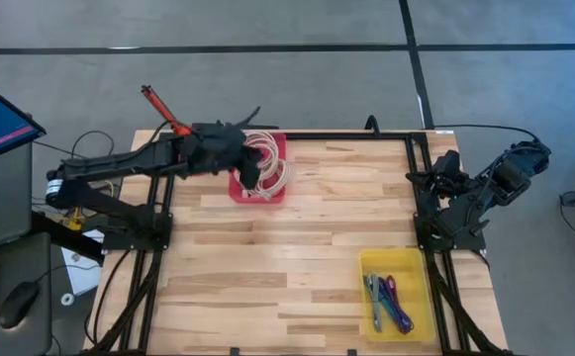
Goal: Pick & Place USB Port
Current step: Return to Home Position
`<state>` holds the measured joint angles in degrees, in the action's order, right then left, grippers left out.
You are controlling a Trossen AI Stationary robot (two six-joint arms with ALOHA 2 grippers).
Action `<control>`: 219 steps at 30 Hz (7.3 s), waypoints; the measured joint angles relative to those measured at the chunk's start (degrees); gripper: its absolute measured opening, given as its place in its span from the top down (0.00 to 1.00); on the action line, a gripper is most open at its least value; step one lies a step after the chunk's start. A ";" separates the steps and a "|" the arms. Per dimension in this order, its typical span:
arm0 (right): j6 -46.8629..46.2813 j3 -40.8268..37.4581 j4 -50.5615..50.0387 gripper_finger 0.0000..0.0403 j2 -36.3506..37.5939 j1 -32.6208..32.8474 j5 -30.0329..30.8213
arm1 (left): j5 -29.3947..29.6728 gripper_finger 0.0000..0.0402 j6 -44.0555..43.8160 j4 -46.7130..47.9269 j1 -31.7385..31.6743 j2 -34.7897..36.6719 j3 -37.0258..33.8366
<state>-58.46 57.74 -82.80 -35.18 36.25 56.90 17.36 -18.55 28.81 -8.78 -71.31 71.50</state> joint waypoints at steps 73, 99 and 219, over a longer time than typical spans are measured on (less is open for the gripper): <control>53.73 0.00 46.59 1.00 12.20 0.15 -20.92 | 6.87 0.99 25.15 -17.12 27.06 26.92 -13.14; 54.18 -2.26 50.64 1.00 16.07 0.11 -29.66 | 3.52 0.99 26.26 -28.85 27.04 39.84 -28.89; 58.87 -8.58 54.45 1.00 34.86 -39.28 -54.82 | 2.78 0.99 28.43 -6.14 15.04 71.15 -28.92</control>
<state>0.41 49.16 -28.36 -0.32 -3.03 2.09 20.15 9.87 22.67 6.26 -0.16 42.58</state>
